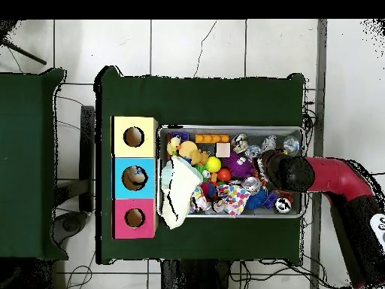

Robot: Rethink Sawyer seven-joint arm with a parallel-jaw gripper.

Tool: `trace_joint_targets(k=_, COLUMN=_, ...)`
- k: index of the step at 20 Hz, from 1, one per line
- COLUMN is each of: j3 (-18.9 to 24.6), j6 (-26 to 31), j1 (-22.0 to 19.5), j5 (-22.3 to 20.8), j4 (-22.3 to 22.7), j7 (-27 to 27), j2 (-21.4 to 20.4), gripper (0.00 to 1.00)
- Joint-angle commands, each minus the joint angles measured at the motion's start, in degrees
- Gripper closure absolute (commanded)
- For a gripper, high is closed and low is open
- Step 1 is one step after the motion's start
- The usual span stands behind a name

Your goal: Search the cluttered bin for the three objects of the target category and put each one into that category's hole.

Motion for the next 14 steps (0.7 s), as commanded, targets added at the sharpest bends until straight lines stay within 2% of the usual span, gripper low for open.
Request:
trace_joint_targets(k=1, j3=3.34, j6=-3.02, j1=-4.40, j5=-5.88, j4=2.38, j7=-16.99, j2=6.43, gripper=1.00)
trace_joint_targets(k=4, j3=4.80, j6=-2.43, j1=-5.52, j5=-7.20, j4=3.65, j7=-19.93, j2=6.94, gripper=1.00)
trace_joint_targets(k=6, j3=4.99, j6=-3.12, j1=-5.86, j5=-8.35, j4=4.37, j7=-19.07, j2=7.21, gripper=1.00)
trace_joint_targets(k=7, j3=4.40, j6=-3.80, j1=-5.60, j5=-8.75, j4=4.42, j7=-16.89, j2=7.26, gripper=1.00)
trace_joint_targets(k=11, j3=-2.73, j6=-9.13, j1=-1.87, j5=-7.55, j4=4.87, j7=2.95, j2=6.00, gripper=1.00)
trace_joint_targets(k=14, j3=-10.03, j6=-12.75, j1=2.61, j5=-3.40, j4=5.30, j7=19.04, j2=4.56, gripper=1.00)
